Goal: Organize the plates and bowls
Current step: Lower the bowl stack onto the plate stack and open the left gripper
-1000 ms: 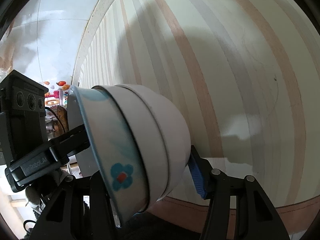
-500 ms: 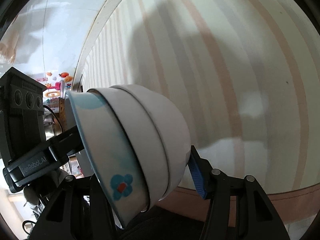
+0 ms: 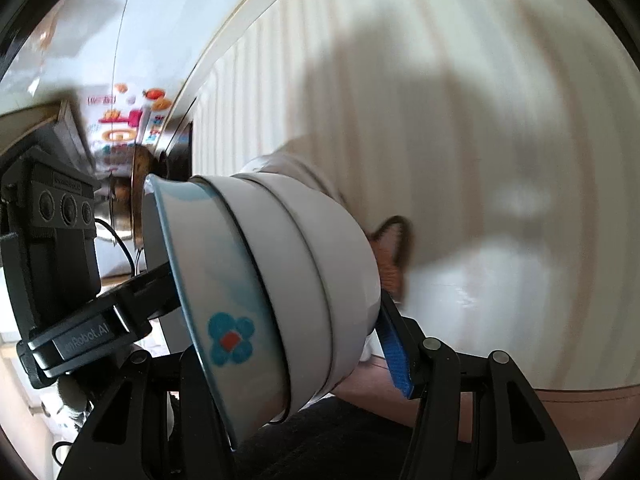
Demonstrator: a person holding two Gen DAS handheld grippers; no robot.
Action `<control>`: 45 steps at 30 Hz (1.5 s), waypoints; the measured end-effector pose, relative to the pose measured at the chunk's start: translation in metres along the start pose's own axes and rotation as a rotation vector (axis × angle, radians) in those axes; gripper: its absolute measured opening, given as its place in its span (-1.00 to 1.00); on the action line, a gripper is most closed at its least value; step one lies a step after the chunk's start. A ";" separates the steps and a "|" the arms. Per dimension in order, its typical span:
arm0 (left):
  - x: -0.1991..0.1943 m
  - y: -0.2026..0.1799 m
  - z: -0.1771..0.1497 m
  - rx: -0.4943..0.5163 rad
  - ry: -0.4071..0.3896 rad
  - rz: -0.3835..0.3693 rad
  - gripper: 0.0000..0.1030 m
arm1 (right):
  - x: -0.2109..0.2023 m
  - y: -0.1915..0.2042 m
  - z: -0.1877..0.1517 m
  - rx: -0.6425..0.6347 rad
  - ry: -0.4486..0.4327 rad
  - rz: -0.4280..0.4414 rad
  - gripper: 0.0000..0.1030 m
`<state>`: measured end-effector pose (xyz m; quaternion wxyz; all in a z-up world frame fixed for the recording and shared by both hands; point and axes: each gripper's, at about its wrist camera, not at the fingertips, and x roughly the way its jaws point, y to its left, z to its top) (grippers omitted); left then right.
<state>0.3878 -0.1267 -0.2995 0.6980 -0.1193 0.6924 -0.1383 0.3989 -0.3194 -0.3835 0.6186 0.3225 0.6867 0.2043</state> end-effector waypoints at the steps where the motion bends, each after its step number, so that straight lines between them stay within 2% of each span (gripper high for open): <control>1: -0.001 0.006 -0.001 -0.014 -0.003 0.001 -0.08 | 0.007 0.006 0.001 -0.010 0.012 -0.001 0.12; 8: -0.007 0.057 -0.009 -0.121 -0.023 0.012 -0.08 | 0.051 0.032 0.004 -0.058 0.082 -0.005 0.11; 12: -0.007 0.075 -0.011 -0.163 -0.030 0.024 -0.08 | 0.078 0.045 0.008 -0.075 0.114 -0.011 0.11; 21: -0.007 0.092 -0.007 -0.173 -0.044 0.046 -0.09 | 0.113 0.069 0.022 -0.093 0.130 -0.040 0.11; 41: -0.002 0.099 -0.002 -0.196 -0.049 0.031 -0.08 | 0.113 0.064 0.030 -0.101 0.119 -0.065 0.11; 45: -0.009 0.096 -0.004 -0.180 -0.071 0.060 -0.08 | 0.112 0.063 0.030 -0.094 0.126 -0.061 0.12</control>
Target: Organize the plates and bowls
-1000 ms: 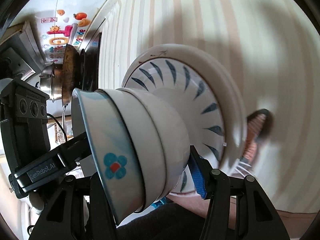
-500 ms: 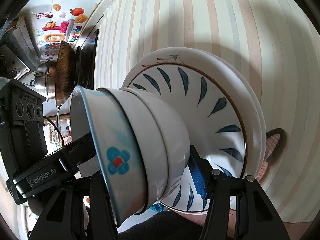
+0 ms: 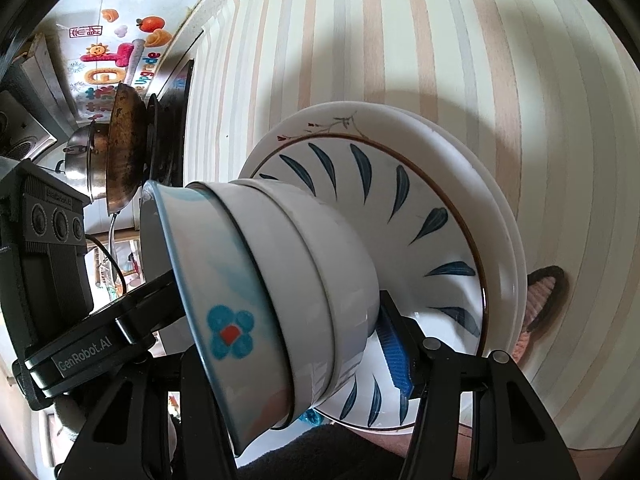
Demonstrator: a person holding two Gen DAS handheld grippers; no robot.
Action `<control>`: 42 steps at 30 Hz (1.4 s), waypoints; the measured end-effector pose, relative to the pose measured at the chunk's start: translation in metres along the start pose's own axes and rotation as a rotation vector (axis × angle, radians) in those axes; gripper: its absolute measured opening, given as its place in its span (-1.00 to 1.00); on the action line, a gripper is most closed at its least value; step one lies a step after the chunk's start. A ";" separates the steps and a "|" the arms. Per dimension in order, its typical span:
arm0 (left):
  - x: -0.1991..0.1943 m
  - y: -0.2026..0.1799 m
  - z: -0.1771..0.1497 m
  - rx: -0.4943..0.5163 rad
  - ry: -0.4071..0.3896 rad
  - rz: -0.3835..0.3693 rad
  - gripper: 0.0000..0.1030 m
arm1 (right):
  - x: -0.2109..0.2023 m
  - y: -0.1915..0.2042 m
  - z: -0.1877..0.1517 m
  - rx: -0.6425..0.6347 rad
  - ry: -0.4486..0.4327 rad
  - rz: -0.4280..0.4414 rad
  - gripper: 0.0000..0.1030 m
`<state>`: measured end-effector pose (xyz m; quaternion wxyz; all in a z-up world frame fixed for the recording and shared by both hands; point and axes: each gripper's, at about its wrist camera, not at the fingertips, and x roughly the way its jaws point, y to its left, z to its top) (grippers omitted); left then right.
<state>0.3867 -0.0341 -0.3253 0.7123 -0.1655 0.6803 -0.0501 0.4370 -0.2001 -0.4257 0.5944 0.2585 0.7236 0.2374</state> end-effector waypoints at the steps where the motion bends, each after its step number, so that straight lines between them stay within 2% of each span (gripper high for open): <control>1: -0.002 -0.001 0.000 0.008 -0.005 0.012 -0.08 | 0.000 -0.001 -0.001 0.004 0.000 0.000 0.12; 4: -0.013 -0.005 -0.004 0.034 -0.038 0.058 -0.08 | -0.004 0.002 -0.004 -0.014 -0.012 -0.022 0.13; 7: -0.027 -0.008 -0.008 0.045 -0.071 0.084 -0.04 | -0.018 0.013 -0.008 -0.070 -0.049 -0.081 0.20; 9: -0.038 -0.010 -0.012 0.056 -0.096 0.093 -0.04 | -0.028 0.020 -0.011 -0.099 -0.074 -0.114 0.44; 11: -0.050 -0.010 -0.019 0.072 -0.125 0.096 -0.01 | -0.044 0.028 -0.018 -0.131 -0.109 -0.155 0.56; 13: -0.061 -0.010 -0.023 0.083 -0.147 0.109 0.10 | -0.058 0.036 -0.026 -0.161 -0.142 -0.188 0.68; 14: -0.069 -0.011 -0.027 0.090 -0.167 0.110 0.24 | -0.066 0.040 -0.030 -0.170 -0.160 -0.204 0.78; 16: -0.080 -0.012 -0.033 0.111 -0.201 0.125 0.58 | -0.081 0.049 -0.042 -0.189 -0.203 -0.248 0.81; 17: -0.088 -0.011 -0.040 0.122 -0.226 0.131 0.67 | -0.091 0.055 -0.051 -0.203 -0.240 -0.283 0.82; 19: -0.103 -0.012 -0.048 0.141 -0.270 0.147 0.72 | -0.105 0.065 -0.065 -0.216 -0.299 -0.331 0.86; 20: -0.112 -0.011 -0.054 0.150 -0.299 0.155 0.83 | -0.111 0.070 -0.073 -0.220 -0.333 -0.350 0.86; 22: -0.126 -0.009 -0.061 0.163 -0.332 0.150 0.85 | -0.123 0.079 -0.090 -0.215 -0.396 -0.375 0.88; 27: -0.162 -0.002 -0.092 0.237 -0.404 0.148 0.85 | -0.144 0.107 -0.143 -0.186 -0.537 -0.411 0.90; 32: -0.202 -0.002 -0.136 0.311 -0.492 0.162 0.85 | -0.157 0.142 -0.212 -0.185 -0.656 -0.441 0.91; 38: -0.250 0.000 -0.195 0.331 -0.600 0.149 0.85 | -0.178 0.187 -0.294 -0.234 -0.789 -0.505 0.93; 42: -0.268 0.003 -0.227 0.335 -0.623 0.133 0.85 | -0.195 0.206 -0.345 -0.261 -0.861 -0.527 0.94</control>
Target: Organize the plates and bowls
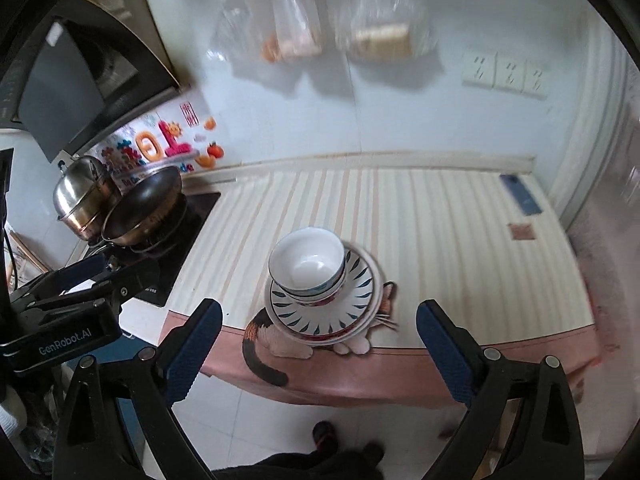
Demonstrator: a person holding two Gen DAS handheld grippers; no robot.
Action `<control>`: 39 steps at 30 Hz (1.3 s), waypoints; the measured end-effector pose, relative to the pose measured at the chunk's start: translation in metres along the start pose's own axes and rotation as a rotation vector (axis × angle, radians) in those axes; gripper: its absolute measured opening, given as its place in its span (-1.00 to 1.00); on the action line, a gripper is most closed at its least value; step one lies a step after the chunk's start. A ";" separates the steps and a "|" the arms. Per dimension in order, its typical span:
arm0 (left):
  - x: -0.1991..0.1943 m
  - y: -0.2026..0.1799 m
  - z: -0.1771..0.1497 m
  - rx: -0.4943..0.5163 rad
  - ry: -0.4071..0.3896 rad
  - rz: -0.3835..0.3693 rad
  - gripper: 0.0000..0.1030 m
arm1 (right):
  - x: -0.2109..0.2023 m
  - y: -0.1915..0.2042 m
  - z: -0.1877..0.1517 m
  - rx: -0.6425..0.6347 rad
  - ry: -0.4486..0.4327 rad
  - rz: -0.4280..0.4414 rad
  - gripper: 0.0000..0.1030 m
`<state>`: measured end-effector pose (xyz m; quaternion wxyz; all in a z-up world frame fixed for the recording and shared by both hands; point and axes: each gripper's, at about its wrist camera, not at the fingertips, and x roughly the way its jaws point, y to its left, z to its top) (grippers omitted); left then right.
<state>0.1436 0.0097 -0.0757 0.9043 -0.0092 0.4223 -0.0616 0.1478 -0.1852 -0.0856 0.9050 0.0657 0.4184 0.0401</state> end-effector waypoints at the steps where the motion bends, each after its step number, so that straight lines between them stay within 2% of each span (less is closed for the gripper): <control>1: -0.007 0.000 -0.004 -0.001 -0.008 0.001 0.85 | -0.014 0.001 -0.004 -0.003 -0.020 0.001 0.94; 5: -0.035 -0.003 -0.022 -0.016 -0.044 0.029 0.85 | -0.050 0.002 -0.014 -0.011 -0.074 -0.001 0.94; 11: -0.071 -0.012 -0.040 -0.026 -0.109 0.086 0.86 | -0.086 -0.001 -0.031 -0.024 -0.108 0.003 0.95; 13: -0.081 -0.014 -0.043 -0.030 -0.129 0.095 1.00 | -0.094 -0.002 -0.036 -0.031 -0.108 0.008 0.95; 15: -0.089 -0.015 -0.046 -0.034 -0.141 0.095 1.00 | -0.101 -0.001 -0.041 -0.036 -0.111 0.012 0.95; 28: -0.112 -0.009 -0.059 -0.019 -0.168 0.078 1.00 | -0.142 0.015 -0.059 -0.039 -0.185 -0.044 0.96; 39: -0.117 -0.003 -0.064 -0.020 -0.173 0.073 1.00 | -0.145 0.032 -0.066 -0.017 -0.188 -0.049 0.96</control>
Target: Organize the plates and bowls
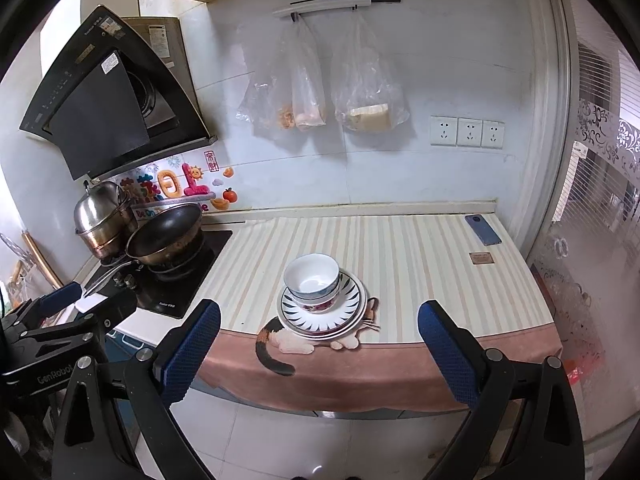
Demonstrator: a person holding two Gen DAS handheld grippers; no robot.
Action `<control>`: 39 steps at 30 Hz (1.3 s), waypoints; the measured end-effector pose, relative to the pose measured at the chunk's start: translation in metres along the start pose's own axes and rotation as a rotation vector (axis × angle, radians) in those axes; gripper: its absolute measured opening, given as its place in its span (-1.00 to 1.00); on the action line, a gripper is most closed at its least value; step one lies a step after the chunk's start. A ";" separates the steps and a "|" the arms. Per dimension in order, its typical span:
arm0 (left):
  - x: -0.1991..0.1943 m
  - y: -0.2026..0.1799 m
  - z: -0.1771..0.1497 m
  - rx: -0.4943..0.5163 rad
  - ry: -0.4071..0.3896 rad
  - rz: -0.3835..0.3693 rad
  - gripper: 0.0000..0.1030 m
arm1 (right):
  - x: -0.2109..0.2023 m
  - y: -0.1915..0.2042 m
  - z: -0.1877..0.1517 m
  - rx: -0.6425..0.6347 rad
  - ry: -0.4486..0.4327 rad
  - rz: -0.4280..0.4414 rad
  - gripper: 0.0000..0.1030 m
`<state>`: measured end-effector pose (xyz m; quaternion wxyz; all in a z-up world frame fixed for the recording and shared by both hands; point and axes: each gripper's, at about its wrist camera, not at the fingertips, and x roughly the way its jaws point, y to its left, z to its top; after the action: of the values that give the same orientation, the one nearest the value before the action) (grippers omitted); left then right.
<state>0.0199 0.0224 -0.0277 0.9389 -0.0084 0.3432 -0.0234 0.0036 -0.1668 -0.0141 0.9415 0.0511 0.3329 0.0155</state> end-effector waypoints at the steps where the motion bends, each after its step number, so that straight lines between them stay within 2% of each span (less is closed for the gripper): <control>1: 0.000 -0.001 0.000 0.001 0.000 0.003 1.00 | 0.001 0.001 0.000 0.000 0.000 -0.001 0.96; 15: -0.011 0.019 -0.004 0.000 -0.019 -0.022 1.00 | -0.002 0.016 -0.011 -0.002 0.000 -0.040 0.97; 39: -0.013 0.020 -0.015 -0.001 -0.011 -0.021 1.00 | -0.006 0.017 -0.019 0.002 0.000 -0.062 0.97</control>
<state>0.0009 0.0428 -0.0313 0.9405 -0.0128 0.3380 -0.0333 -0.0131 -0.1482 -0.0232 0.9415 0.0416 0.3342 -0.0142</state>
